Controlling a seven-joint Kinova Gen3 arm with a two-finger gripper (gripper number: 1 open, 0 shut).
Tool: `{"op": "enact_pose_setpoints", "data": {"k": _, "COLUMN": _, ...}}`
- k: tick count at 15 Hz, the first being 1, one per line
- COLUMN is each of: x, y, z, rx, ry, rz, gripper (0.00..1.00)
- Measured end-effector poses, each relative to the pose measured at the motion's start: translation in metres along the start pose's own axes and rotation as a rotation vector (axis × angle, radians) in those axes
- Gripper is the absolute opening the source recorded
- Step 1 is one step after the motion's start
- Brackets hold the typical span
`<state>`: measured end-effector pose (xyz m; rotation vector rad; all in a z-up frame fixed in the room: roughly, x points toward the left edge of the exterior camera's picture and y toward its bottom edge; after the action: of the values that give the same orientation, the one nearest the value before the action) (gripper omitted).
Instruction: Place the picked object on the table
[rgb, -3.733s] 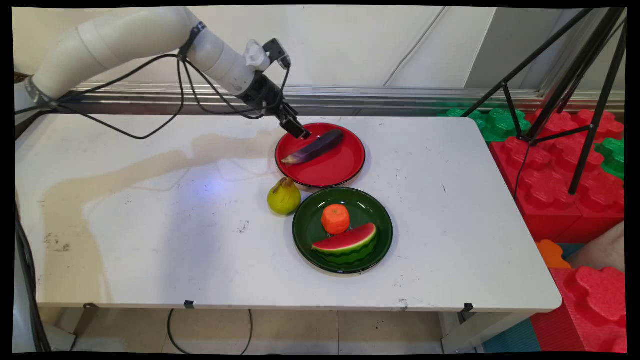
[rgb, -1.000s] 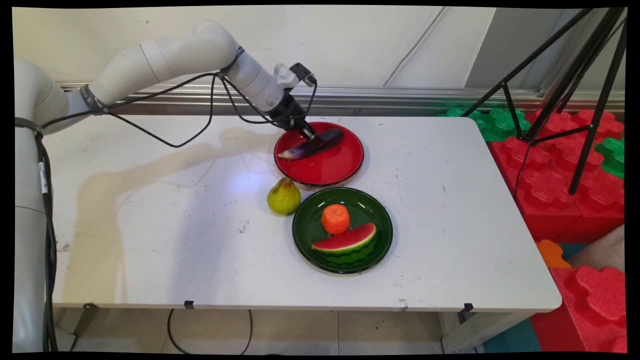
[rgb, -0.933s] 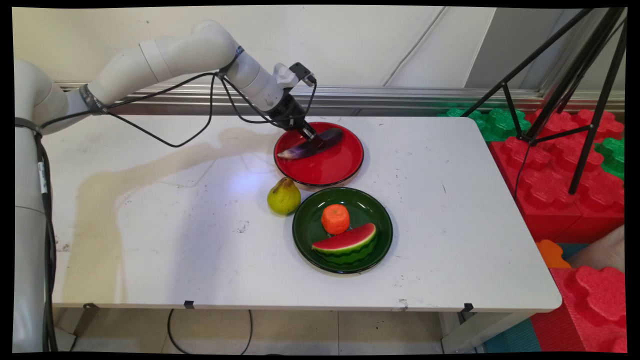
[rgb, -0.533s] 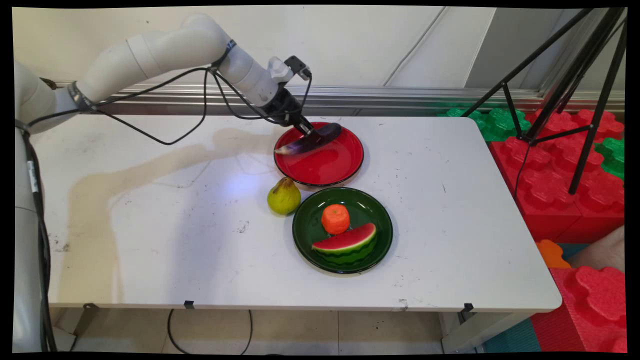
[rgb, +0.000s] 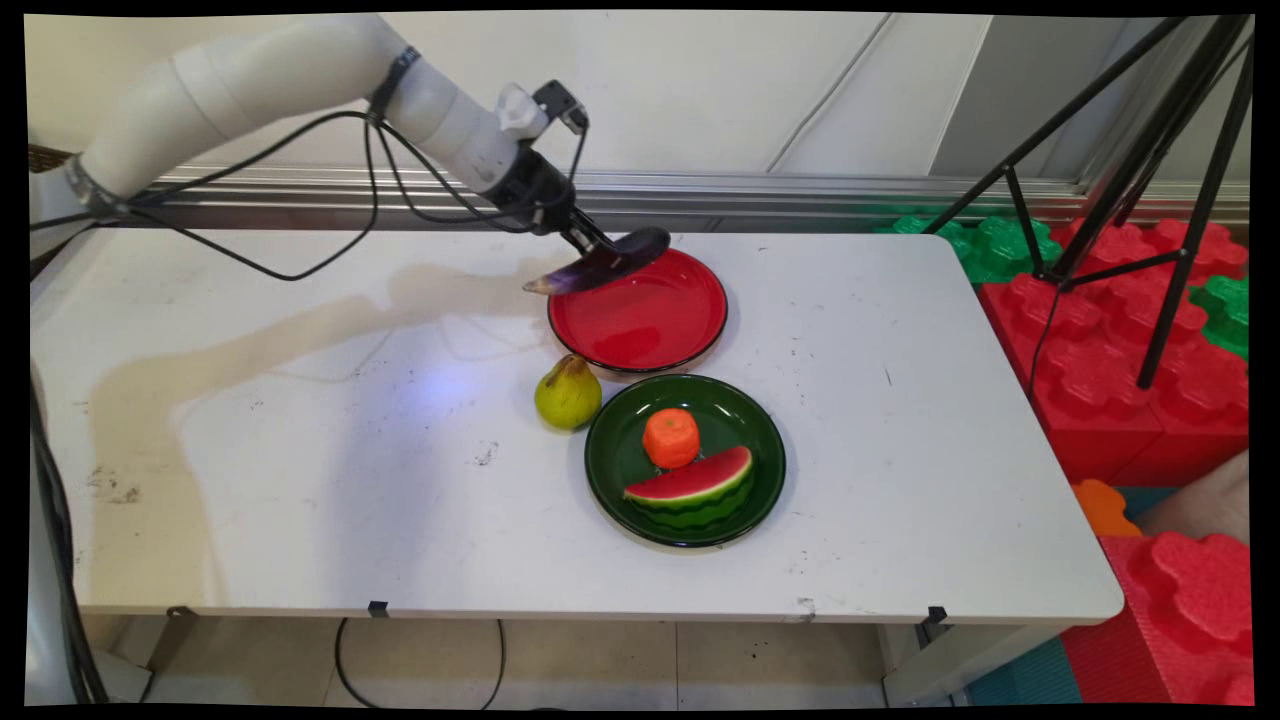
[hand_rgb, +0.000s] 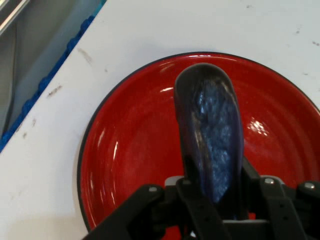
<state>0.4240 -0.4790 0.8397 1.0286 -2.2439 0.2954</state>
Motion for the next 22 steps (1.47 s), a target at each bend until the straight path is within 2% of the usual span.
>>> {"op": "enact_pose_setpoints", "data": {"k": 5, "x": -0.013, "y": 0.012, "z": -0.053, "rx": -0.013, "ry": 0.018, "rz": 0.032, "gripper": 0.00}}
{"op": "enact_pose_setpoints", "data": {"k": 9, "x": -0.028, "y": 0.017, "z": -0.084, "rx": -0.024, "ry": 0.013, "rz": 0.053, "gripper": 0.00}}
{"op": "enact_pose_setpoints", "data": {"k": 16, "x": -0.061, "y": 0.024, "z": -0.128, "rx": -0.051, "ry": -0.029, "rz": 0.093, "gripper": 0.00}}
{"op": "enact_pose_setpoints", "data": {"k": 22, "x": -0.106, "y": 0.027, "z": -0.150, "rx": -0.080, "ry": -0.117, "rz": 0.140, "gripper": 0.00}}
